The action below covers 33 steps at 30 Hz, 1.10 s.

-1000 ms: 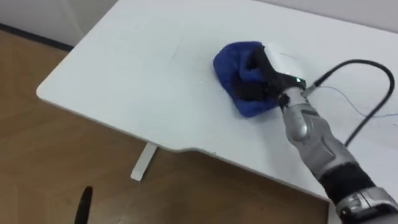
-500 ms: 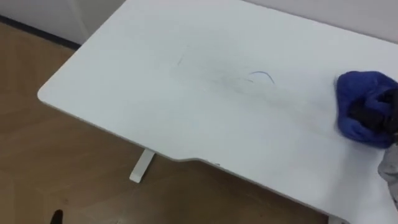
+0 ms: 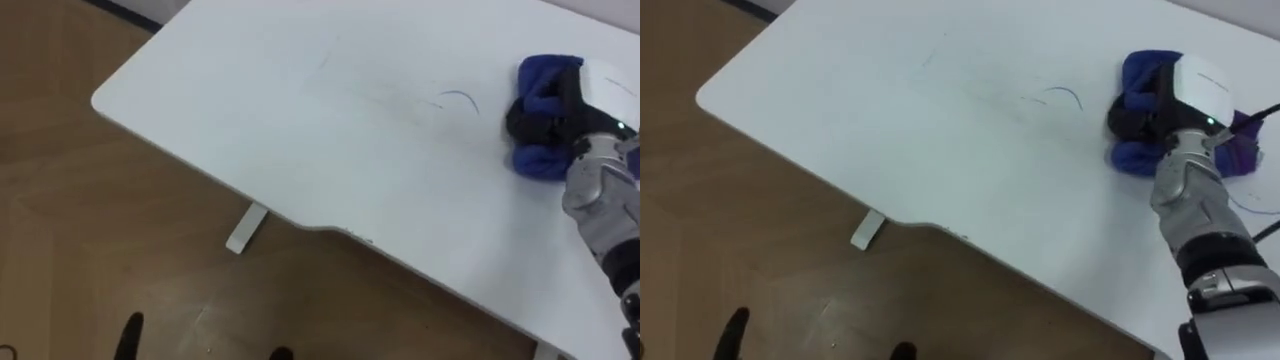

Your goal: Wipe table

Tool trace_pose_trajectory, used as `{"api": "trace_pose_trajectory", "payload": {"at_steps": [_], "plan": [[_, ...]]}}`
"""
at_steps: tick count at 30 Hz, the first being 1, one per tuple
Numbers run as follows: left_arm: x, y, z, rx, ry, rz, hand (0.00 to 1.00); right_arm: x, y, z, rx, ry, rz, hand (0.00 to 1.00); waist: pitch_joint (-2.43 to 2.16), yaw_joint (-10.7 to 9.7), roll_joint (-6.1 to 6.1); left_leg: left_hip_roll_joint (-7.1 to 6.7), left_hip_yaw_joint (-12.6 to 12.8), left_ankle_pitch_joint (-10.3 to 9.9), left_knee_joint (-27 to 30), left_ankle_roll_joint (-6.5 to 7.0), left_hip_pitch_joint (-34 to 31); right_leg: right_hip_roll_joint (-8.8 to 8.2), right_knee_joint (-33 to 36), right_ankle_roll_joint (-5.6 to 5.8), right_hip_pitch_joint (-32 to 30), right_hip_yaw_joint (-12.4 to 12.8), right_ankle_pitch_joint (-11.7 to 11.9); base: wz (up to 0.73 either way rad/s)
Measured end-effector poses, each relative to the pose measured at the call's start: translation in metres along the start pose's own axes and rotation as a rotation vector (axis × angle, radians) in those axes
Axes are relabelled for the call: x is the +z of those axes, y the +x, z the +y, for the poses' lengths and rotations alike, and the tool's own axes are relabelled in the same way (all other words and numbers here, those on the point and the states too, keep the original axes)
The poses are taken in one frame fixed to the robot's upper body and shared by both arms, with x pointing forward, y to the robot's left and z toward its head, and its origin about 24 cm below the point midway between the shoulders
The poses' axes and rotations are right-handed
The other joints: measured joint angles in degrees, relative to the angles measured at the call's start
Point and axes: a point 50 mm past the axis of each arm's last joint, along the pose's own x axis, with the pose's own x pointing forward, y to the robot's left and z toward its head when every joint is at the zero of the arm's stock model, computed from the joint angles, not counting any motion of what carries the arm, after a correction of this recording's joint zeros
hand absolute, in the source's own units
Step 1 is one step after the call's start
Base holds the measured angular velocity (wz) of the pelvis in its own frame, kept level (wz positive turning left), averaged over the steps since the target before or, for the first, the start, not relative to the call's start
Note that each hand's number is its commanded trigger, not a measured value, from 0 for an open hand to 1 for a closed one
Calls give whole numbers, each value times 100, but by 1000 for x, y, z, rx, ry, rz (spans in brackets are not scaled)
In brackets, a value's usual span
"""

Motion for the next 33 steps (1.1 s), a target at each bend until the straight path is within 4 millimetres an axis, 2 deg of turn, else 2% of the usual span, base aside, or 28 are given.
{"api": "trace_pose_trajectory", "payload": {"at_steps": [1,3,4,6,8,9,13,15,16,19,21,22,23,24,25,27,30,31,33], "plan": [[0,0,0,2,0,-1,0,-6,-3,1,-1,8,17,100,-4,-48,-6,-5,-1,0,1,1,10,-5,2,6,35,-38,-4,42],[0,0,4,22,-2,0,0,-35,-19,7,2,28,93,100,-43,-98,-62,-32,-4,-14,-6,21,114,-29,-7,62,189,-94,-38,22],[0,0,4,26,-6,-1,0,-41,-23,8,4,31,113,100,-59,-114,-65,-41,-4,-24,-9,32,142,-33,-19,73,225,-99,-45,11],[2,0,6,34,-7,-12,0,-65,-37,11,13,53,192,100,-119,-208,-79,-92,-27,-44,-14,57,265,-57,-105,97,412,-138,-58,6],[5,0,7,41,-15,-36,0,-78,-45,12,17,52,239,100,-161,-207,-83,-95,-17,-48,-28,60,366,-64,-105,103,500,-139,-56,-3],[6,-1,9,46,-22,-47,0,-85,-49,12,22,47,263,100,-201,-210,-84,-95,-15,-48,-23,60,390,-69,-103,106,525,-160,-58,0],[12,-1,5,34,-28,-76,0,-88,-48,10,25,24,277,100,-179,-260,44,-93,-60,-47,71,58,397,-63,-85,105,603,-214,-58,4],[13,0,-2,10,-10,-79,0,-76,-37,7,15,14,264,100,-160,-227,141,-83,-40,-24,58,51,363,-59,-47,99,531,-158,-55,-9],[14,0,-3,4,-4,-81,0,-72,-34,7,19,4,258,100,-154,-187,152,-74,-21,-10,54,45,352,-53,-32,96,490,-113,-55,-27],[16,2,-7,-8,3,-75,0,-34,-13,9,49,-82,153,100,-131,117,130,30,267,70,-77,26,337,-34,85,11,266,111,-6,-49],[18,4,-9,-11,1,-60,0,17,3,16,81,-168,-8,100,-92,317,77,70,280,166,-133,-17,257,-6,126,-38,101,117,13,-13],[19,5,-10,-11,0,-58,0,33,6,17,82,-181,-57,100,-60,380,64,79,268,192,-166,-28,251,3,132,-54,69,117,9,7],[24,7,-11,-14,0,-56,0,63,12,19,86,-209,-154,100,6,560,38,107,241,220,-206,-58,222,39,111,-82,5,114,9,19],[29,8,-13,-19,6,-65,0,89,15,19,85,-241,-242,100,45,693,-1,113,140,238,-205,-86,127,73,70,-98,-30,39,1,29],[32,8,-13,-22,11,-71,0,100,16,18,81,-257,-279,100,60,755,-18,109,71,246,-202,-98,71,86,10,-100,-35,-33,0,48],[34,9,-17,-47,48,-70,0,129,18,15,64,-297,-374,100,92,1085,-82,74,-160,256,-200,-117,-102,116,-80,-105,-46,-265,2,53],[30,9,-22,-72,109,-46,0,144,18,13,58,-290,-428,100,96,1289,-91,-13,-504,256,-200,-118,-185,87,-72,-55,11,-557,-28,62],[29,9,-23,-77,120,-38,0,145,18,13,59,-286,-432,100,99,1321,-96,-24,-535,256,-201,-117,-186,81,-69,-55,23,-556,-29,29],[26,9,-25,-99,152,-24,0,146,17,14,66,-287,-438,100,114,1521,-213,-72,-545,257,-200,-116,-181,32,-83,-24,27,-540,-47,0]]}}
